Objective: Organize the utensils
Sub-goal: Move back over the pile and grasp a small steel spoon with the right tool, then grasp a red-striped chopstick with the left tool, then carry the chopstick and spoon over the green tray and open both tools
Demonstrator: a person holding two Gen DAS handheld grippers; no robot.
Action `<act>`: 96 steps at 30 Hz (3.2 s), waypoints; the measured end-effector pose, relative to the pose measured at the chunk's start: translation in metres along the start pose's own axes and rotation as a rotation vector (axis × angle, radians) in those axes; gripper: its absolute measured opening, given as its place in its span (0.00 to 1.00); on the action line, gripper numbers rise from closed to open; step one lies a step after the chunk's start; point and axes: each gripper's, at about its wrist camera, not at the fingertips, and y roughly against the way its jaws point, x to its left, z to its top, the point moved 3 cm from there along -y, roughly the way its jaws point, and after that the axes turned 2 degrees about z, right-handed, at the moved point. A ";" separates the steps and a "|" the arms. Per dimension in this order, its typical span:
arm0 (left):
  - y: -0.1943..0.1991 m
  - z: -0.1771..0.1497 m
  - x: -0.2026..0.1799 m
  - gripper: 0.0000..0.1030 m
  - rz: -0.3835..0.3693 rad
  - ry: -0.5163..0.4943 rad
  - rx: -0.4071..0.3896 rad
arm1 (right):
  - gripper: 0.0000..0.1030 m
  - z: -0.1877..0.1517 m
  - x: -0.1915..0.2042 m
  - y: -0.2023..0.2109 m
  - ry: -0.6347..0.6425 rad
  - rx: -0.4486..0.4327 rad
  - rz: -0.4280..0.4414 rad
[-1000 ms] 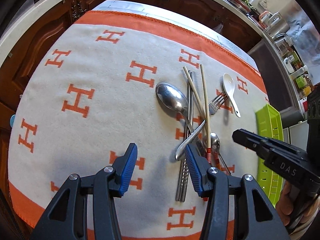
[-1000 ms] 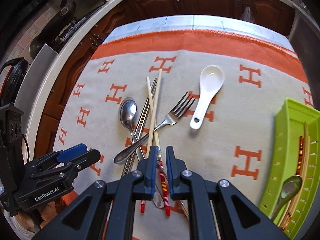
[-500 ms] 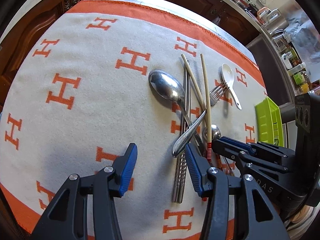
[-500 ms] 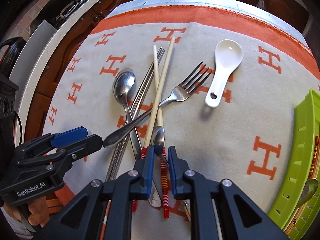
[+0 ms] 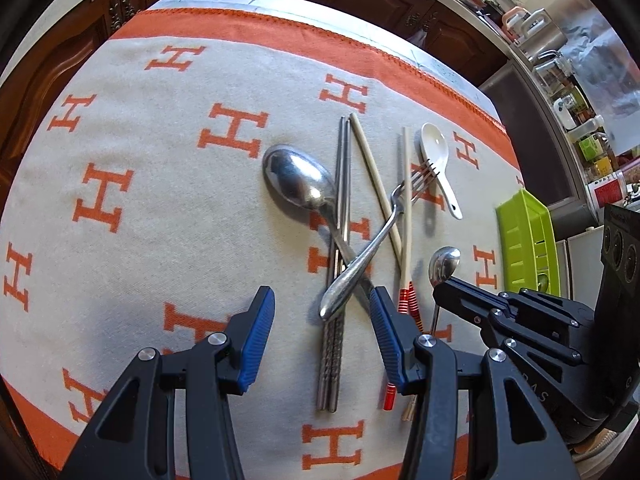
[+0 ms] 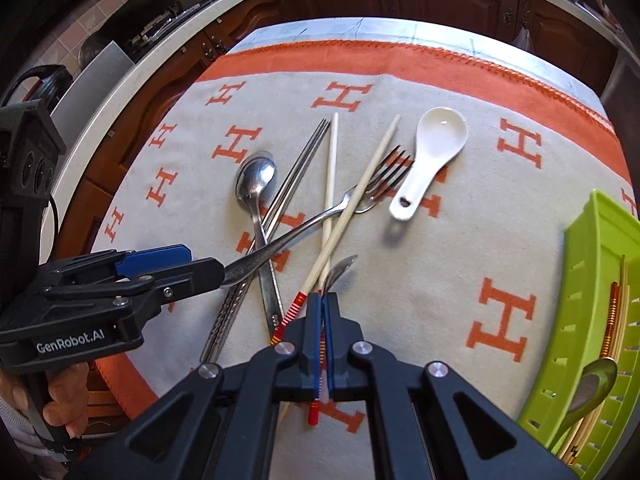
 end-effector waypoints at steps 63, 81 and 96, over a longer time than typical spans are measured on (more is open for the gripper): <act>-0.021 0.017 -0.082 0.03 -0.005 -0.063 0.014 | 0.02 -0.032 -0.063 0.052 -0.250 -0.116 0.066; 0.015 -0.020 -0.197 0.03 -0.216 -0.279 0.100 | 0.02 -0.063 -0.116 0.143 -0.290 -0.225 -0.084; -0.045 -0.046 -0.270 0.04 -0.205 -0.375 0.201 | 0.02 -0.087 -0.162 0.124 -0.236 -0.106 -0.208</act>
